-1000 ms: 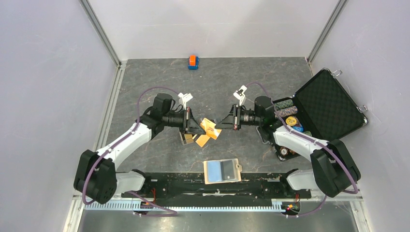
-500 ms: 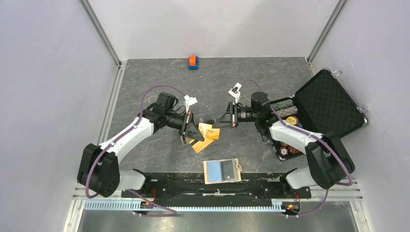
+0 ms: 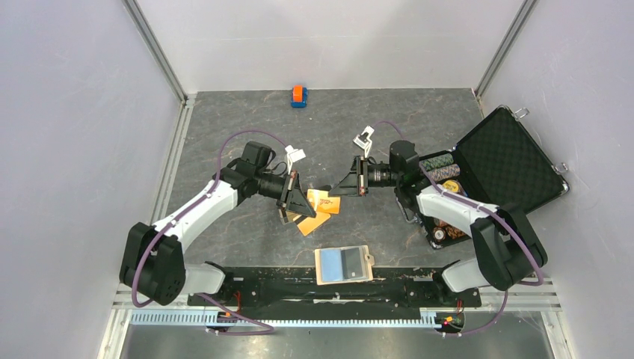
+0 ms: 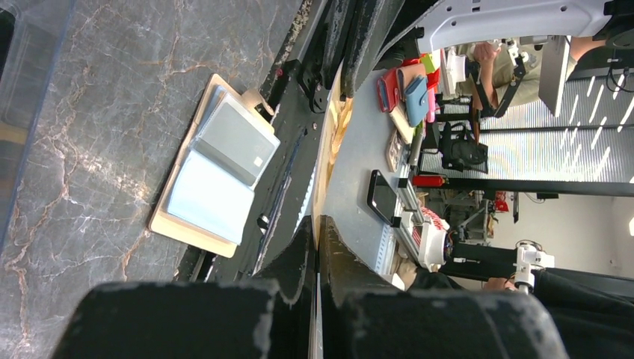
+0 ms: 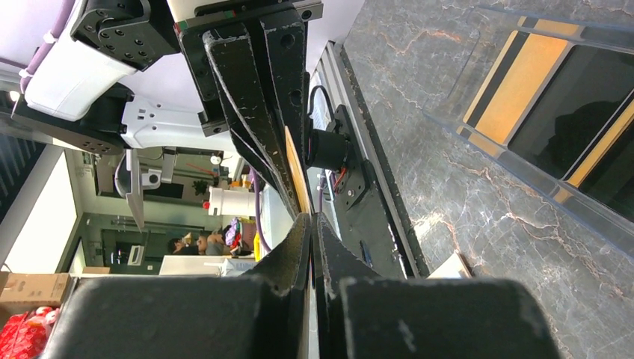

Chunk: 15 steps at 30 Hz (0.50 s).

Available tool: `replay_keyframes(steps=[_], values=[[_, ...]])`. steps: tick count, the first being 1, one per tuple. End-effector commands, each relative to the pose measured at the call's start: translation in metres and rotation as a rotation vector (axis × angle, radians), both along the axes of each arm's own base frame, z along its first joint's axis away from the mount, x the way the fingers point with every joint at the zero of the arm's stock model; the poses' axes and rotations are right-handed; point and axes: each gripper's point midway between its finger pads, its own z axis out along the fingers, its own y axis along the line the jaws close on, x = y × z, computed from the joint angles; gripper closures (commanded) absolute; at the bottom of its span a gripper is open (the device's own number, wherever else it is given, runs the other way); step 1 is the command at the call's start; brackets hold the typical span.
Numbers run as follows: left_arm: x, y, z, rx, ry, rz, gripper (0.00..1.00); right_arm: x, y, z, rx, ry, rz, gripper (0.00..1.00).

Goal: Put the credit cards into the card holder
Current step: Place the credit card in the storage box.

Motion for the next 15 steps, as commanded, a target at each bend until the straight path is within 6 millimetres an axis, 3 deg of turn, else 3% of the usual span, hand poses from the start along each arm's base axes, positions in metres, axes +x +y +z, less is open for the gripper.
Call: replay_keyframes(steps=[1, 15], values=[[-0.016, 0.008, -0.004, 0.009, 0.064, -0.041, 0.98, 0.05, -0.015, 0.035, 0.056, -0.142, -0.159, 1.0], [-0.004, 0.011, -0.002, 0.019, 0.063, -0.005, 0.87, 0.061, -0.03, 0.042, 0.059, -0.157, -0.202, 1.0]])
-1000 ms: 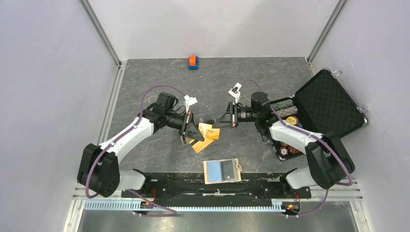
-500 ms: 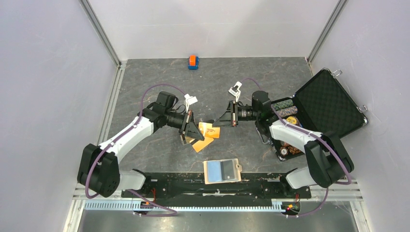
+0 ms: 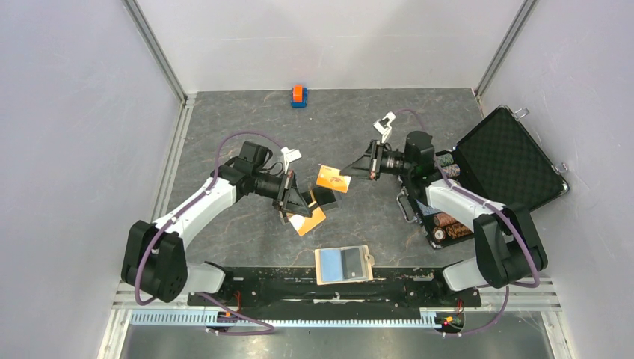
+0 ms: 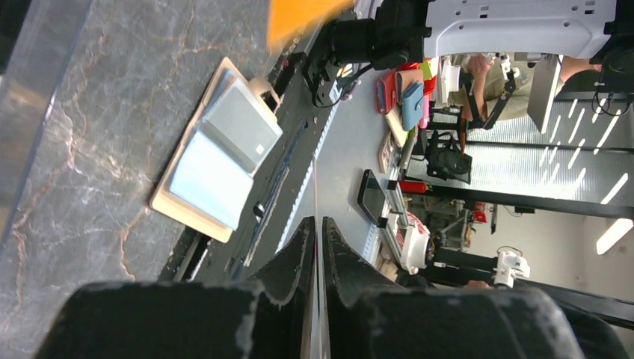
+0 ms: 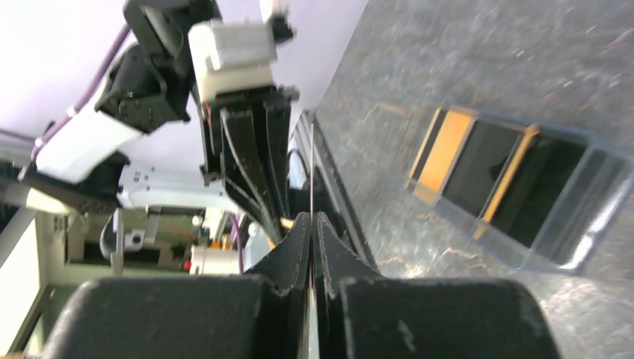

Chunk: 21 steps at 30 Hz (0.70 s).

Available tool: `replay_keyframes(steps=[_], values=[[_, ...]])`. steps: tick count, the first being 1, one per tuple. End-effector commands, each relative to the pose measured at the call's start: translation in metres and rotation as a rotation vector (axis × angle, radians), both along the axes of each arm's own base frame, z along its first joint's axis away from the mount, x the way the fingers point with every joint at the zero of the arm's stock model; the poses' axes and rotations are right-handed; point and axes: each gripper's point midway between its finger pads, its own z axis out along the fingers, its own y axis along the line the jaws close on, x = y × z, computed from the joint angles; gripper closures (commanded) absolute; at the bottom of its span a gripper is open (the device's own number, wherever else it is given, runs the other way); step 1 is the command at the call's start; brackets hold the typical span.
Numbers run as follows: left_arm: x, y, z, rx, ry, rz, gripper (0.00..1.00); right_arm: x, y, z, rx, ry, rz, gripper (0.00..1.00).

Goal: Put the credit cards into the card holder
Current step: Place the credit card in the storage box.

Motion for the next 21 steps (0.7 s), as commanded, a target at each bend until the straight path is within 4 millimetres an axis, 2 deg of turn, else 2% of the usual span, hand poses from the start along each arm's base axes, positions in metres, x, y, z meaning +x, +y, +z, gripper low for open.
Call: replay_keyframes(steps=[1, 4, 7, 13, 17, 21], values=[[-0.009, 0.004, 0.0, -0.006, 0.012, -0.038, 0.86, 0.021, -0.007, 0.03, 0.034, -0.12, -0.077, 1.0], [-0.006, 0.006, -0.003, 0.017, 0.006, -0.017, 0.88, 0.024, -0.009, 0.027, 0.023, -0.116, -0.098, 1.0], [0.008, 0.012, -0.018, 0.114, -0.011, 0.067, 0.98, 0.025, -0.011, 0.025, 0.017, -0.112, -0.116, 1.0], [0.055, 0.029, -0.05, 0.308, -0.052, 0.274, 0.98, 0.02, -0.016, 0.013, -0.031, -0.104, -0.134, 1.0], [0.081, 0.031, -0.055, 0.353, -0.096, 0.321, 0.98, 0.012, -0.022, 0.0, -0.068, -0.094, -0.145, 1.0], [0.098, 0.032, -0.062, 0.396, -0.12, 0.331, 0.98, 0.001, -0.028, -0.011, -0.089, -0.081, -0.156, 1.0]])
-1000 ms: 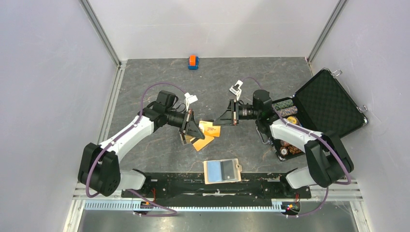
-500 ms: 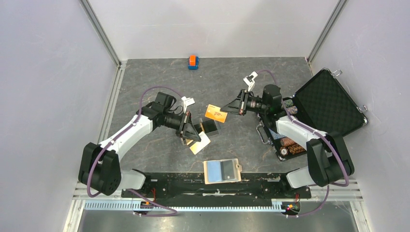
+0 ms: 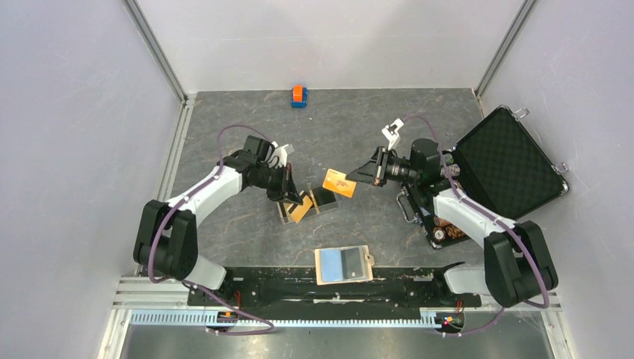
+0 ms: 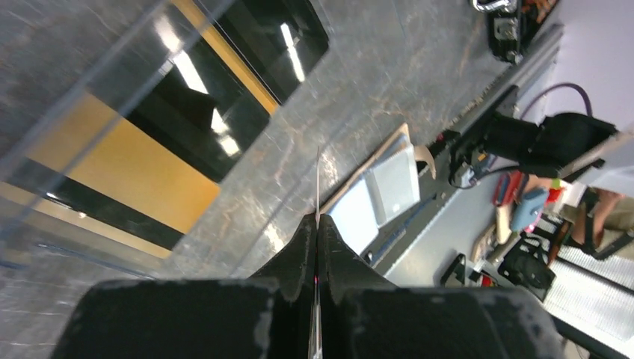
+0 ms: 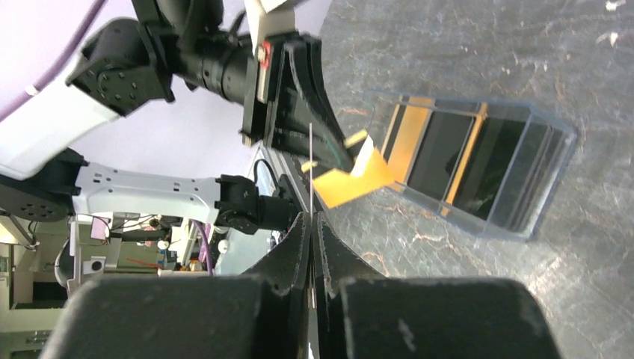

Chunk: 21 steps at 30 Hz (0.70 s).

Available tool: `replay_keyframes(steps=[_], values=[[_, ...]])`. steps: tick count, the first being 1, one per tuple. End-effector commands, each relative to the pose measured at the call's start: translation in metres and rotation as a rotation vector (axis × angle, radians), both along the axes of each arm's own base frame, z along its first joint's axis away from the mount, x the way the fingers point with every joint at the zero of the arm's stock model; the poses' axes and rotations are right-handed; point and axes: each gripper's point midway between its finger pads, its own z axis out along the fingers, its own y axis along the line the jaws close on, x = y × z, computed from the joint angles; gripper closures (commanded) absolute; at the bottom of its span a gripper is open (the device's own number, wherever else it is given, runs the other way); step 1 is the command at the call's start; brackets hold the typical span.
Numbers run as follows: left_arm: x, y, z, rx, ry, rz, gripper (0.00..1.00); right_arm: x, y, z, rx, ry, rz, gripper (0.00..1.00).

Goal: Put the credit cards into the card holder
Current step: Place the credit card in the storage box.

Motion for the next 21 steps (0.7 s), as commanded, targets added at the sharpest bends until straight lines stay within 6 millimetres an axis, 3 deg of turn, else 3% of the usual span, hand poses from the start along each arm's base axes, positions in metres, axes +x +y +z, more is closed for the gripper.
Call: replay_keyframes(steps=[1, 8, 15, 21], values=[[0.042, 0.001, 0.007, 0.062, -0.117, 0.046, 0.98, -0.012, -0.008, -0.011, -0.033, -0.02, -0.019, 1.0], [0.057, 0.012, -0.007, 0.152, -0.11, 0.052, 0.97, -0.034, -0.018, -0.037, -0.061, 0.019, -0.035, 1.0], [0.05, 0.019, -0.02, 0.197, -0.081, 0.04, 0.79, -0.049, -0.025, -0.056, -0.082, 0.049, -0.057, 1.0], [0.049, 0.029, -0.01, 0.234, -0.129, 0.077, 0.66, -0.059, -0.028, -0.07, -0.1, 0.065, -0.08, 1.0]])
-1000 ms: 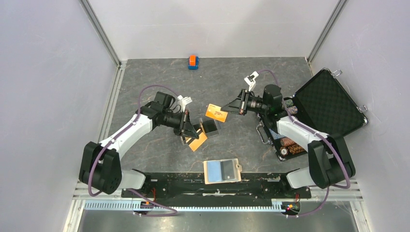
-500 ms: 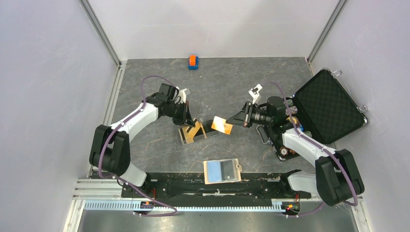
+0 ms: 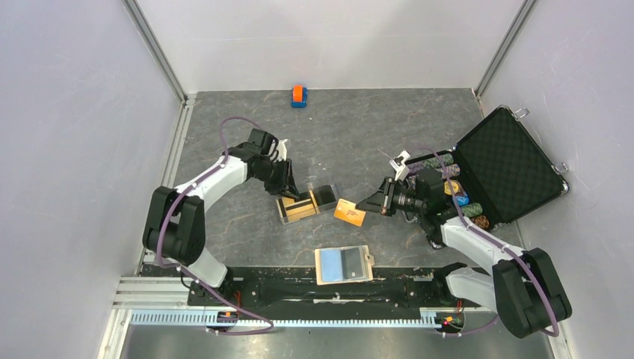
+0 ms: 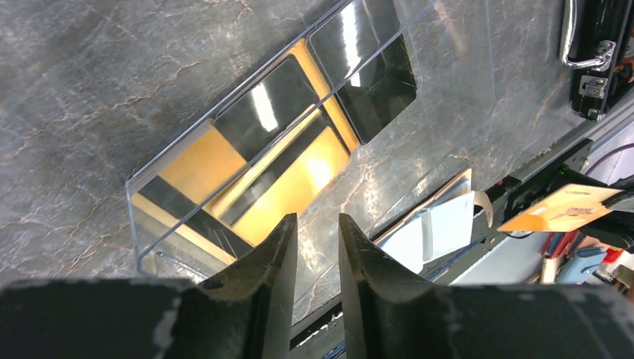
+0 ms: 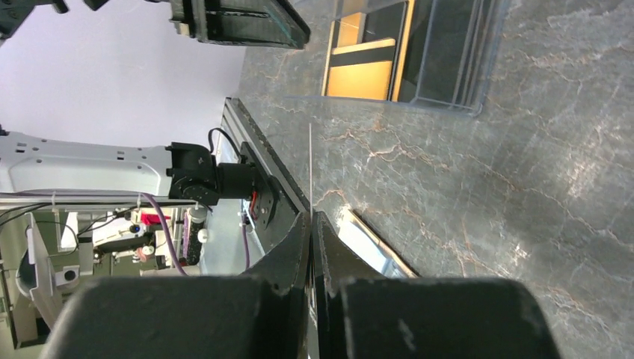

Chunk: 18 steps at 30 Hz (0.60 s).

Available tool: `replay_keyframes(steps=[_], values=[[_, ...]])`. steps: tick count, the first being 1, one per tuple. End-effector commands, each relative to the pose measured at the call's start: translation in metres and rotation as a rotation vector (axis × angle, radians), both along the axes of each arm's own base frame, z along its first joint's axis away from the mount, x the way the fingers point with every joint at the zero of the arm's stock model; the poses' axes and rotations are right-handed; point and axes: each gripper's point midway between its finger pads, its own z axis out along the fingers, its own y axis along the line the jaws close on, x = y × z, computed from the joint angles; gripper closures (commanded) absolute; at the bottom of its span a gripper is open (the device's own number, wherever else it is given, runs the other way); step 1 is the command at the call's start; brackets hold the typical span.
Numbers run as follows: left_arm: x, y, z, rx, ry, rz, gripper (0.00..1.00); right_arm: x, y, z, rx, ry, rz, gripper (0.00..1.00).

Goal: Put the credit cards into the card holder
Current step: Place the credit card in the storage box, then insert the credit card into the card holder.

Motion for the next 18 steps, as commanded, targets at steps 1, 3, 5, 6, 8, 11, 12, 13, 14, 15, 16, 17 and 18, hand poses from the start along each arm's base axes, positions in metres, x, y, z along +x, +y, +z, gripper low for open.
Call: replay_keyframes(steps=[1, 3, 5, 6, 8, 11, 12, 13, 14, 15, 16, 17, 18], values=[[0.005, 0.013, 0.019, 0.046, -0.124, -0.015, 0.66, -0.003, -0.001, 0.0, -0.008, -0.056, -0.024, 1.0], [0.005, 0.014, 0.031, 0.036, -0.155, 0.012, 0.65, -0.006, 0.0, -0.002, -0.012, -0.054, -0.033, 1.0], [0.0, 0.012, 0.044, 0.002, -0.178, 0.032, 0.65, -0.011, 0.001, -0.005, -0.01, -0.052, -0.043, 1.0], [-0.003, 0.009, 0.052, -0.031, -0.193, 0.043, 0.65, -0.013, 0.003, -0.003, -0.002, -0.059, -0.043, 1.0], [-0.016, -0.002, 0.064, -0.134, -0.187, 0.042, 0.63, -0.018, 0.006, -0.001, 0.02, -0.062, -0.054, 1.0], [-0.039, -0.022, 0.082, -0.33, -0.156, 0.058, 0.6, -0.023, 0.008, 0.006, 0.082, -0.059, -0.106, 1.0], [-0.045, -0.028, 0.089, -0.397, -0.155, 0.062, 0.59, -0.025, 0.007, 0.008, 0.116, -0.048, -0.129, 1.0], [-0.052, -0.035, 0.096, -0.47, -0.146, 0.073, 0.59, -0.026, 0.006, 0.013, 0.158, -0.045, -0.157, 1.0], [-0.061, -0.04, 0.097, -0.523, -0.118, 0.088, 0.57, -0.026, 0.005, 0.019, 0.203, -0.04, -0.185, 1.0], [-0.068, -0.045, 0.102, -0.579, -0.109, 0.097, 0.54, -0.026, 0.004, 0.023, 0.241, -0.038, -0.214, 1.0], [-0.071, -0.05, 0.109, -0.631, -0.118, 0.095, 0.53, -0.027, 0.003, 0.027, 0.27, -0.036, -0.231, 1.0], [-0.078, -0.055, 0.113, -0.676, -0.099, 0.105, 0.51, -0.026, 0.002, 0.033, 0.302, -0.039, -0.254, 1.0], [-0.082, -0.059, 0.118, -0.712, -0.098, 0.101, 0.5, -0.026, 0.002, 0.038, 0.322, -0.04, -0.264, 1.0]])
